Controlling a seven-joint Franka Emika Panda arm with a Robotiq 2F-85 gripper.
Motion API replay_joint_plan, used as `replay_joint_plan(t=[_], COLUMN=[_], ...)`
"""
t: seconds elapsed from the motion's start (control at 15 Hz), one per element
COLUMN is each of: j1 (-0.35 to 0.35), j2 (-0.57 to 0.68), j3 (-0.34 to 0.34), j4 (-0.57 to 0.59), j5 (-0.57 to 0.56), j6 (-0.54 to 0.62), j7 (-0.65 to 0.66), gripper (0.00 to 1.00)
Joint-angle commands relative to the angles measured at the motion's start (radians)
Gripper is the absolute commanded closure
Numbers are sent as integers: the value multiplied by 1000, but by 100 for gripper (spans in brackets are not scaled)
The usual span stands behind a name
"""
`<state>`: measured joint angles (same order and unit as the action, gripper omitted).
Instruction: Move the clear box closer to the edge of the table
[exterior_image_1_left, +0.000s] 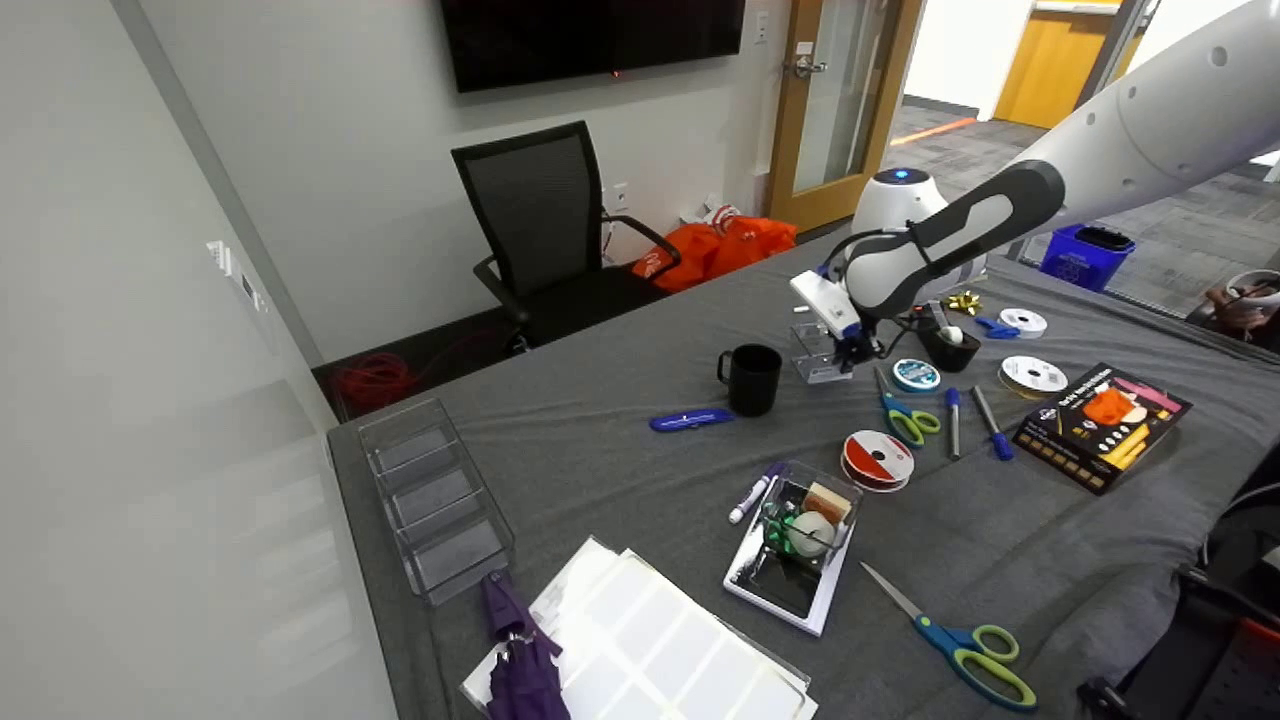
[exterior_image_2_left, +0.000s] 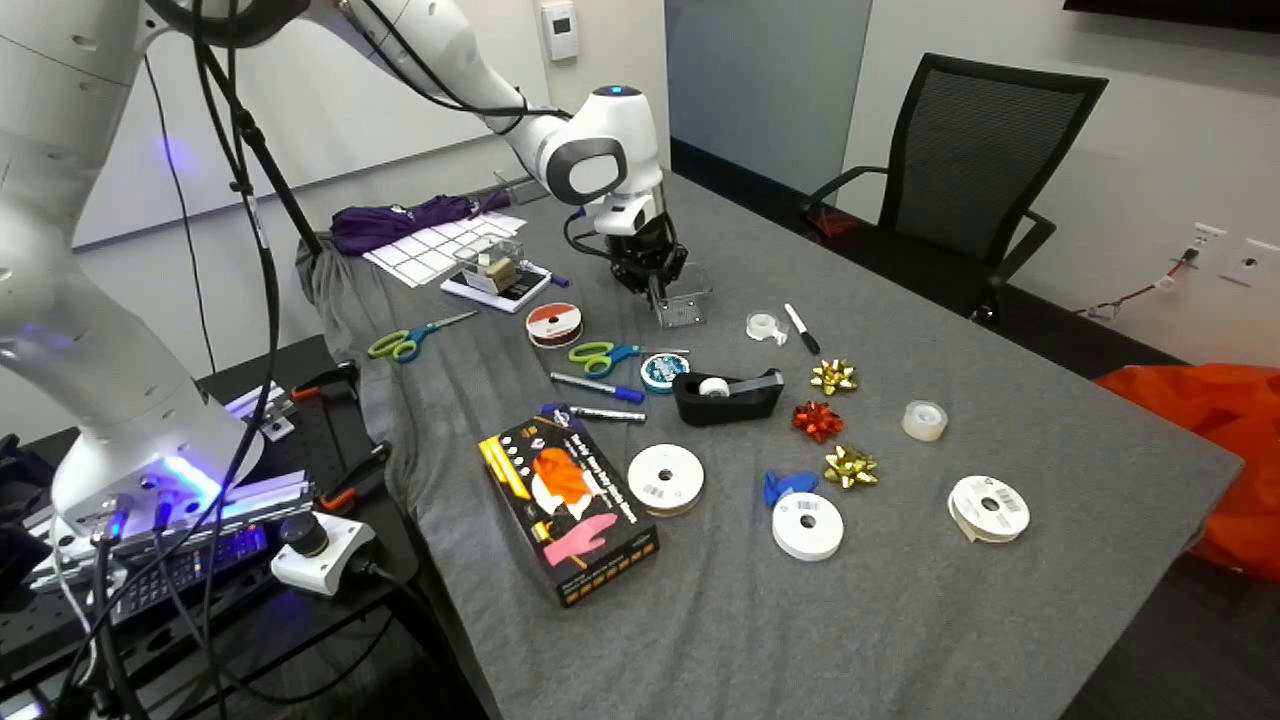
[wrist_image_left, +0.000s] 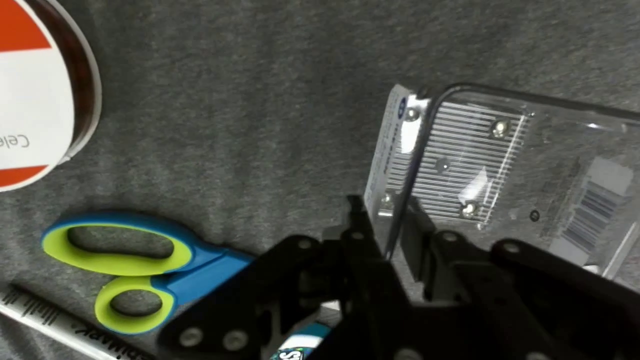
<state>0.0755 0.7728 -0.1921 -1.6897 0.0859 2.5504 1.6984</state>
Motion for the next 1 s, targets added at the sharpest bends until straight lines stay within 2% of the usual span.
replay_joint_plan(t=[0.0, 0.4, 0.93], j1=[4, -46, -123], j2=[13, -80, -316], j3=[-7, 41, 80], j4=[14, -69, -315], j5=[-3, 33, 80], j6=[17, 34, 45], j7=[10, -83, -418], gripper=[100, 99, 99])
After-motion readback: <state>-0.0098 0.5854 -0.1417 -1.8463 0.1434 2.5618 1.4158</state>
